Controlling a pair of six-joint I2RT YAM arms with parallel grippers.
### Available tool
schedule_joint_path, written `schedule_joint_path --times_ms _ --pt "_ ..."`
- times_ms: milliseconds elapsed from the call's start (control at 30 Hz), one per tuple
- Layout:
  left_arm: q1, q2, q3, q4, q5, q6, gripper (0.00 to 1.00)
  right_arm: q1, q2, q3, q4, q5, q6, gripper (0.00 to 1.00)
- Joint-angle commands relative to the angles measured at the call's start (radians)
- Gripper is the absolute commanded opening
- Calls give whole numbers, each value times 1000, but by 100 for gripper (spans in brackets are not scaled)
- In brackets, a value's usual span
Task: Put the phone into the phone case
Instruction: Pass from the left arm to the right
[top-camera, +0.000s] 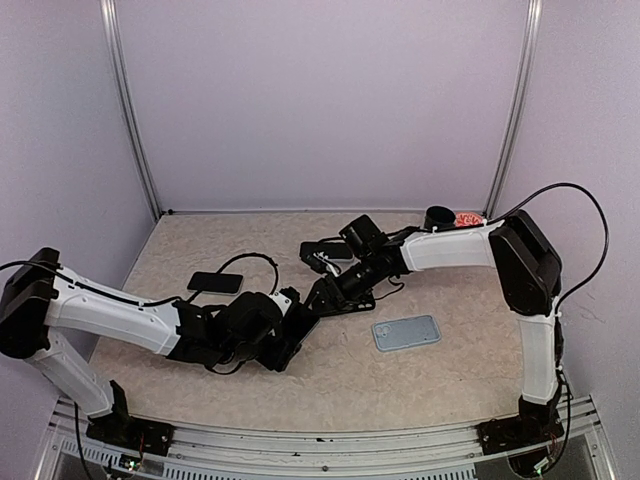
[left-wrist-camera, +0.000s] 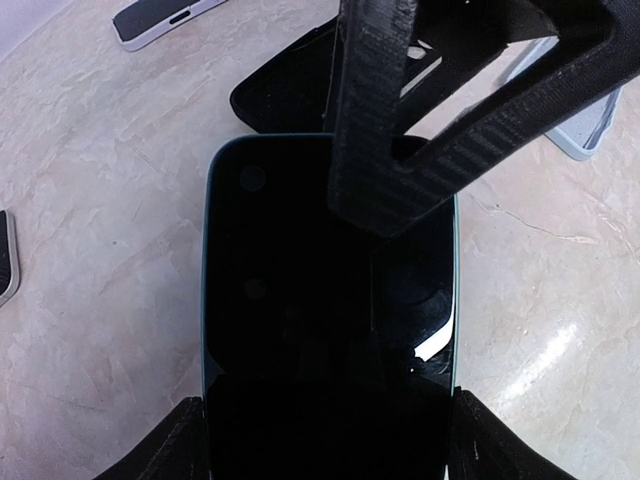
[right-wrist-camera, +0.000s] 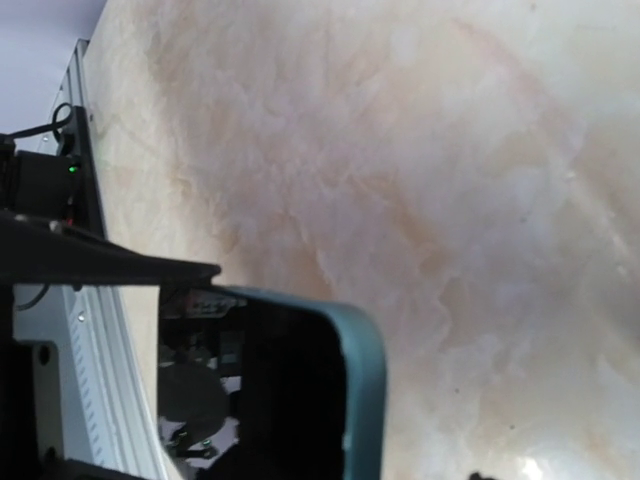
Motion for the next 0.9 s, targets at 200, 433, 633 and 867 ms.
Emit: schedule_joint_path --times_ms 200,433,633,867 --pt "-27 -35 19 56 -61 26 65 9 35 -12 77 -145 69 49" --pt "-44 -40 20 57 -98 32 65 12 85 15 39 -181 88 36" --pt "-48 -39 26 58 -105 35 65 13 89 5 69 -225 110 16" --pt "-57 -40 31 53 -119 38 73 14 78 8 92 -252 131 0"
